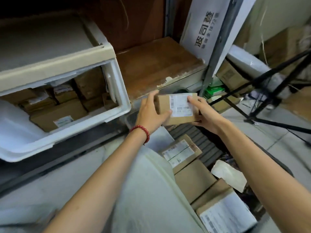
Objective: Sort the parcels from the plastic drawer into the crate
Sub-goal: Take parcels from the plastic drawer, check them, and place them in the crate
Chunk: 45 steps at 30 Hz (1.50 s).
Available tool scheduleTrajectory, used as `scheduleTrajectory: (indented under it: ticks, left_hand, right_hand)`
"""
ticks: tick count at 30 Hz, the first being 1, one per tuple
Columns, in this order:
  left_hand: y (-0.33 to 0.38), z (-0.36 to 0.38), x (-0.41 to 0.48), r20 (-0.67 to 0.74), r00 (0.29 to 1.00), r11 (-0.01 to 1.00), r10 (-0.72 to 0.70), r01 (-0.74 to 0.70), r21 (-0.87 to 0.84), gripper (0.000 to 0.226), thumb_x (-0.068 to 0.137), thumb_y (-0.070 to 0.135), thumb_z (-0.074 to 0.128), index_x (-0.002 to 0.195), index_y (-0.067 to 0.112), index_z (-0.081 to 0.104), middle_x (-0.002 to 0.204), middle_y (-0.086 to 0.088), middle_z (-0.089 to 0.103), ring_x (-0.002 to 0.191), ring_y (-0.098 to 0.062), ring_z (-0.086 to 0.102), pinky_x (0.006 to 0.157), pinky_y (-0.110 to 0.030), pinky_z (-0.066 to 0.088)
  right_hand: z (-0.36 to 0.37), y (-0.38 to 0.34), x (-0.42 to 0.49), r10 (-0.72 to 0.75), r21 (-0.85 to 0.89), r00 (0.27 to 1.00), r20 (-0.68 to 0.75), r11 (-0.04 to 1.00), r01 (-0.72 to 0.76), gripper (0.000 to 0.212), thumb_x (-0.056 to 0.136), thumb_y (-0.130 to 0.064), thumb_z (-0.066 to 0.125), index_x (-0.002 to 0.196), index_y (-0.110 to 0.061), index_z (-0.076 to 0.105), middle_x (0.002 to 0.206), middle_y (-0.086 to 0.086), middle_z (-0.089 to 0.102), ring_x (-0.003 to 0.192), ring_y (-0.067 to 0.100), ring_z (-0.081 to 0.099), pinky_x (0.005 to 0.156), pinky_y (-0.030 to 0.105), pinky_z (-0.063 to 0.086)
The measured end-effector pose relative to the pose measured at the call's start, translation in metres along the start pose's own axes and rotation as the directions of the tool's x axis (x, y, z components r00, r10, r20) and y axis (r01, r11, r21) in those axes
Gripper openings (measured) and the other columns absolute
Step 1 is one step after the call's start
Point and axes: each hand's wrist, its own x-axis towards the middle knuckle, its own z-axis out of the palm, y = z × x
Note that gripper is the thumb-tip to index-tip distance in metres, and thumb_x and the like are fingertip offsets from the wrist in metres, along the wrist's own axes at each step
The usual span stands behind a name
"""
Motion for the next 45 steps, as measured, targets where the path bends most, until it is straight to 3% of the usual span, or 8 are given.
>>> scheduleTrajectory:
  ticks: [4, 9, 13, 18, 22, 25, 31, 45]
  left_hand:
    - [-0.002, 0.048, -0.008, 0.134, 0.991, 0.999, -0.022, 0.025, -0.022, 0.068, 0.080, 0.034, 0.074, 0.137, 0.024, 0.039, 0.139, -0.002, 0.043, 0.125, -0.021, 0.046, 0.102, -0.042, 0.045]
    - [-0.002, 0.083, -0.011, 0.281, 0.955, 0.977, -0.097, 0.146, -0.158, 0.069, 0.083, 0.029, 0.072, 0.140, 0.027, 0.033, 0.131, 0.009, 0.049, 0.116, -0.008, 0.046, 0.079, -0.011, 0.046]
    - [-0.005, 0.098, -0.010, 0.292, 0.939, 0.938, -0.181, 0.254, -0.237, 0.066, 0.085, 0.028, 0.070, 0.140, 0.027, 0.034, 0.135, 0.002, 0.050, 0.113, -0.017, 0.057, 0.089, -0.034, 0.053]
    - [-0.008, 0.102, -0.007, 0.324, 0.944, 0.995, -0.069, 0.090, -0.050, 0.060, 0.089, 0.023, 0.065, 0.140, 0.023, 0.034, 0.134, 0.000, 0.049, 0.112, -0.014, 0.055, 0.085, -0.022, 0.046]
    - [-0.016, 0.103, -0.006, 0.358, 0.933, 0.995, -0.042, 0.006, 0.102, 0.055, 0.091, 0.024, 0.062, 0.139, 0.025, 0.035, 0.135, 0.003, 0.048, 0.119, -0.014, 0.051, 0.089, -0.025, 0.045]
    - [-0.021, 0.099, -0.006, 0.354, 0.934, 0.940, 0.046, -0.161, 0.302, 0.054, 0.092, 0.029, 0.060, 0.139, 0.027, 0.035, 0.134, 0.006, 0.049, 0.117, -0.012, 0.051, 0.082, -0.024, 0.044]
    - [-0.024, 0.099, -0.003, 0.344, 0.929, 0.891, 0.136, -0.266, 0.367, 0.050, 0.093, 0.031, 0.058, 0.137, 0.026, 0.037, 0.130, 0.005, 0.051, 0.116, -0.013, 0.051, 0.080, -0.024, 0.046]
    - [-0.031, 0.094, -0.002, 0.314, 0.935, 0.876, 0.162, -0.283, 0.390, 0.045, 0.093, 0.032, 0.057, 0.135, 0.026, 0.042, 0.130, 0.005, 0.051, 0.116, -0.012, 0.048, 0.075, -0.020, 0.040]
  right_hand:
    - [-0.047, 0.032, -0.009, 0.059, 0.048, 0.997, -0.041, 0.997, -0.057, 0.049, 0.082, -0.060, 0.063, 0.118, -0.031, 0.046, 0.118, 0.004, 0.064, 0.110, 0.021, 0.063, 0.093, 0.050, 0.052]
    - [-0.081, 0.069, -0.021, 0.138, 0.104, 0.986, -0.095, 0.986, -0.128, 0.060, 0.076, -0.056, 0.070, 0.120, -0.027, 0.041, 0.125, 0.009, 0.058, 0.110, 0.024, 0.063, 0.086, 0.049, 0.056]
    - [-0.099, 0.092, -0.023, 0.142, 0.092, 0.949, -0.280, 0.988, -0.120, 0.058, 0.075, -0.048, 0.072, 0.119, -0.029, 0.040, 0.116, 0.010, 0.061, 0.100, 0.024, 0.065, 0.080, 0.047, 0.057]
    - [-0.103, 0.113, -0.021, -0.033, -0.149, 0.877, -0.479, 0.988, -0.044, 0.048, 0.080, -0.033, 0.074, 0.115, -0.030, 0.042, 0.116, -0.001, 0.053, 0.093, 0.014, 0.055, 0.067, 0.025, 0.043]
    - [-0.101, 0.119, -0.015, -0.097, -0.411, 0.858, -0.505, 0.901, -0.140, 0.051, 0.069, -0.050, 0.076, 0.107, -0.038, 0.044, 0.115, -0.005, 0.053, 0.111, 0.025, 0.052, 0.095, 0.047, 0.043]
    - [-0.095, 0.120, -0.013, -0.118, -0.553, 0.855, -0.505, 0.805, -0.215, 0.051, 0.073, -0.046, 0.076, 0.114, -0.033, 0.048, 0.129, 0.004, 0.046, 0.118, 0.030, 0.045, 0.099, 0.046, 0.033]
    - [-0.099, 0.127, -0.007, -0.021, -0.495, 0.825, -0.565, 0.809, -0.318, 0.056, 0.075, -0.050, 0.072, 0.120, -0.027, 0.048, 0.128, 0.009, 0.045, 0.113, 0.031, 0.050, 0.100, 0.053, 0.040]
    - [-0.087, 0.131, -0.001, -0.067, -0.538, 0.765, -0.640, 0.750, -0.385, 0.060, 0.081, -0.052, 0.065, 0.129, -0.021, 0.045, 0.126, 0.011, 0.049, 0.112, 0.031, 0.051, 0.098, 0.053, 0.041]
